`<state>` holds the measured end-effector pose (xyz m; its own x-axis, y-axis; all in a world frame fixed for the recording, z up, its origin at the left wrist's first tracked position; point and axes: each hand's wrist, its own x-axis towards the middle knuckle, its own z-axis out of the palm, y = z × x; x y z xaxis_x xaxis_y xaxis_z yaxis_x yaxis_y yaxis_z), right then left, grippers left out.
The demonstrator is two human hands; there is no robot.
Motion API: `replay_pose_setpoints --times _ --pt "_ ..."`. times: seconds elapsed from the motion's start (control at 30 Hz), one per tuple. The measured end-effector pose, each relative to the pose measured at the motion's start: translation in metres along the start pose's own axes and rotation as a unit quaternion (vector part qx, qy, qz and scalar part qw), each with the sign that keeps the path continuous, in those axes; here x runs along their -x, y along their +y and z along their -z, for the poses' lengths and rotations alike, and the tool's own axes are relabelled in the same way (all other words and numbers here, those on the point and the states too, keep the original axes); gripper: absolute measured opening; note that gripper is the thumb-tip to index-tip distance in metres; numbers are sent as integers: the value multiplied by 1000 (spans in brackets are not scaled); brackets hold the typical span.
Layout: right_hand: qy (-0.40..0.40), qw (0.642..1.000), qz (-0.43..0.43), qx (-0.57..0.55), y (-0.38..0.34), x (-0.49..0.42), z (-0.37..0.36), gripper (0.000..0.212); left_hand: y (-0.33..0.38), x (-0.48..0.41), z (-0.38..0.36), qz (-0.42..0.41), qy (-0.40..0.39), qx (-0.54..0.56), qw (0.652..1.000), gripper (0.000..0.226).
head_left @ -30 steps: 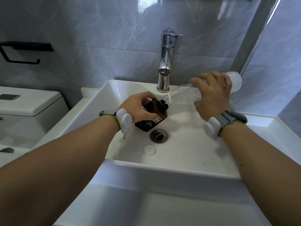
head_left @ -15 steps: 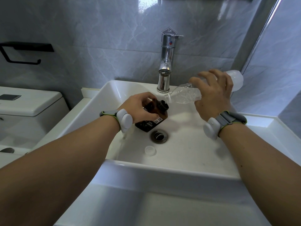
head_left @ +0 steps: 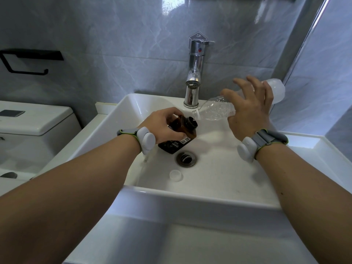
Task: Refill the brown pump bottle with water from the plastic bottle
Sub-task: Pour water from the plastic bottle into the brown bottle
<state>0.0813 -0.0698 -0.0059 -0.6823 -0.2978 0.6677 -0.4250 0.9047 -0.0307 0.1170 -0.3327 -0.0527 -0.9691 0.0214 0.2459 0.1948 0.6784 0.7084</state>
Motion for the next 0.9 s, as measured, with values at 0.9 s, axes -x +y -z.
replay_pose_setpoints --times 0.9 --pt "52 998 18 14 -3 -2 0 66 2 1 0 4 -1 5 1000 49"
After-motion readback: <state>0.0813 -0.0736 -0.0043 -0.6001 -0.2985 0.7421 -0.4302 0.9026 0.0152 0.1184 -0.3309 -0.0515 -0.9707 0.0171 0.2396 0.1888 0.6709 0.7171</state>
